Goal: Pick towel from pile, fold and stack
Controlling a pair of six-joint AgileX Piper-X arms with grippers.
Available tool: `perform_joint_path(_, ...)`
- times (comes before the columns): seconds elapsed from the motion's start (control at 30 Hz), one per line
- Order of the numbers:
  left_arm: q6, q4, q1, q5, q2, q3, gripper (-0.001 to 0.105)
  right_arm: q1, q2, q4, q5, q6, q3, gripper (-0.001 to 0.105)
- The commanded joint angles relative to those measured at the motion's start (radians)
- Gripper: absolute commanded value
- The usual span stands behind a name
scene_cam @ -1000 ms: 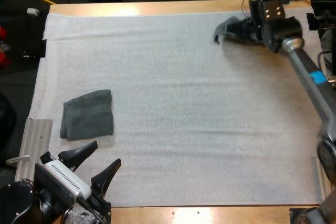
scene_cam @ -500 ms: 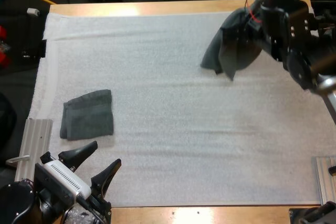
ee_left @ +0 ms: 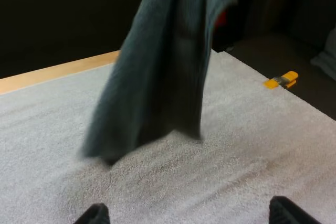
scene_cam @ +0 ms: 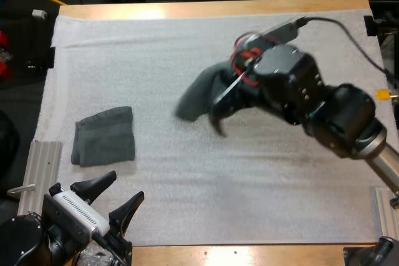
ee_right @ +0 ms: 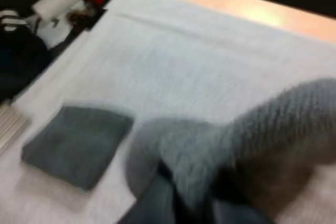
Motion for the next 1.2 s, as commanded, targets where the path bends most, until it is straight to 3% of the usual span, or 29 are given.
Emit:
perform_joint_path(0.0,-0.010,-0.003,-0.005,0.005,0.003,-0.005,0.059,-0.007,-0.004,0.018,0.001,-0.012,0.032,0.000)
perform_joint_path(0.27,-0.010,-0.003,-0.005,0.005,0.003,-0.005,0.059,-0.134,0.035,0.022,0.001,-0.012,0.387,0.000)
perform_joint_path(0.37,-0.010,-0.003,-0.005,0.005,0.003,-0.005,0.059,-0.197,0.053,0.037,0.003,-0.012,0.457,0.000)
perform_joint_path(0.73,-0.010,-0.003,-0.005,0.005,0.003,-0.005,0.059,-0.424,0.055,-0.015,0.028,-0.039,0.451,0.001)
perform_joint_path(0.83,-0.010,-0.003,-0.005,0.005,0.003,-0.005,0.059,-0.460,0.055,-0.034,0.009,-0.079,0.451,0.018)
perform_joint_path(0.97,-0.010,-0.003,-0.005,0.005,0.003,-0.005,0.059,-0.484,0.055,-0.045,0.009,-0.085,0.435,0.066)
perform_joint_path(1.0,-0.010,-0.003,-0.005,0.005,0.003,-0.005,0.059,-0.484,0.055,-0.040,0.010,-0.083,0.426,0.074)
perform_joint_path(1.07,-0.010,-0.003,-0.005,0.005,0.003,-0.005,0.059,-0.484,0.054,0.001,0.016,-0.080,0.399,0.076)
perform_joint_path(1.17,-0.010,-0.003,-0.005,0.005,0.003,-0.005,0.059,-0.481,0.037,0.077,0.013,-0.057,0.371,0.068)
